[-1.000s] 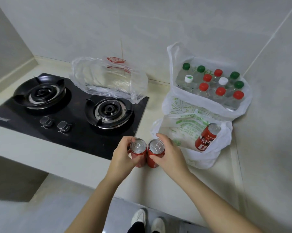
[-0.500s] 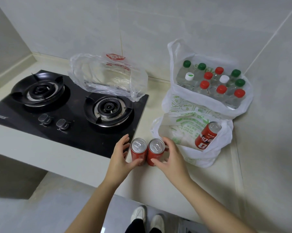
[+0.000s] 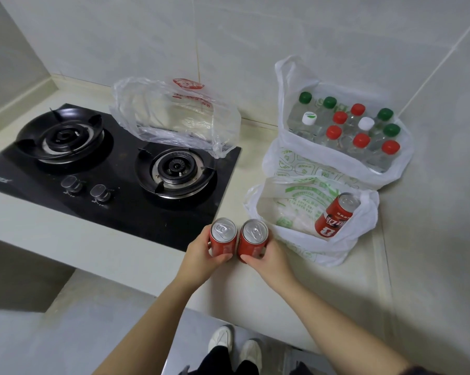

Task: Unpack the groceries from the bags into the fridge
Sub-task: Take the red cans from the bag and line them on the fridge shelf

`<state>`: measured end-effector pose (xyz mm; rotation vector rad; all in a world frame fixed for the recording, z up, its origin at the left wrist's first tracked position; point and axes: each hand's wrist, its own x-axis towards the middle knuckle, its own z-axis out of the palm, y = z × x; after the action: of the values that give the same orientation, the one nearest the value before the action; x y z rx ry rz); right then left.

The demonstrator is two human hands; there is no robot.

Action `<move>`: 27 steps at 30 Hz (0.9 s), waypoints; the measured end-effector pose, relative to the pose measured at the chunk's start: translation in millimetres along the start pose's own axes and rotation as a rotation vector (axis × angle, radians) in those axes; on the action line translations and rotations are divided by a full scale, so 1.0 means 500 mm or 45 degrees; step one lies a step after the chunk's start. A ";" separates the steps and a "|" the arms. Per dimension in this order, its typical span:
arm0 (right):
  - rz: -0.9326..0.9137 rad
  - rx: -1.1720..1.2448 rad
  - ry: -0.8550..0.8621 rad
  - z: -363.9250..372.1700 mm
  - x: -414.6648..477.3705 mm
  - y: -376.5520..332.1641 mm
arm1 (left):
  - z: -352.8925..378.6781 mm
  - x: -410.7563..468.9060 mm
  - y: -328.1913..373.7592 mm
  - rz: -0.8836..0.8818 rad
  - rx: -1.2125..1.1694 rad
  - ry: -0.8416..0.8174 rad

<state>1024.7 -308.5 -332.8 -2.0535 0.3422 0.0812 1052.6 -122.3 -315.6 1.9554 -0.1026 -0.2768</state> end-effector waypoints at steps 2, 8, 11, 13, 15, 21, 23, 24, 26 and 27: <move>0.053 0.019 0.010 0.001 -0.001 0.015 | -0.006 -0.005 -0.005 -0.001 0.003 0.019; 0.061 0.052 -0.002 -0.002 -0.008 0.025 | -0.013 -0.014 -0.017 -0.012 0.007 0.038; 0.073 0.051 -0.029 -0.002 -0.005 0.027 | -0.006 -0.014 -0.023 -0.046 -0.013 0.027; 0.084 0.053 -0.041 0.002 -0.004 0.032 | -0.001 -0.015 -0.028 -0.074 -0.024 0.036; 0.090 0.063 -0.040 0.005 -0.004 0.039 | 0.001 -0.013 -0.031 -0.092 -0.038 0.046; 0.025 0.111 -0.079 -0.015 -0.027 0.003 | -0.009 -0.025 -0.009 -0.093 -0.076 0.033; -0.033 0.142 -0.059 -0.036 -0.027 -0.034 | -0.018 -0.024 0.034 -0.033 -0.109 0.043; -0.070 0.159 -0.043 -0.050 -0.024 -0.059 | -0.025 -0.020 0.063 0.003 -0.126 0.047; -0.169 0.190 0.012 -0.084 -0.009 -0.117 | -0.046 -0.004 0.132 0.088 -0.158 0.074; -0.223 0.210 0.047 -0.104 -0.001 -0.151 | -0.059 0.006 0.171 0.142 -0.169 0.099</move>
<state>1040.8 -319.4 -243.1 -1.9142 0.1838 -0.0895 1067.7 -129.8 -226.9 1.8188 -0.1380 -0.1306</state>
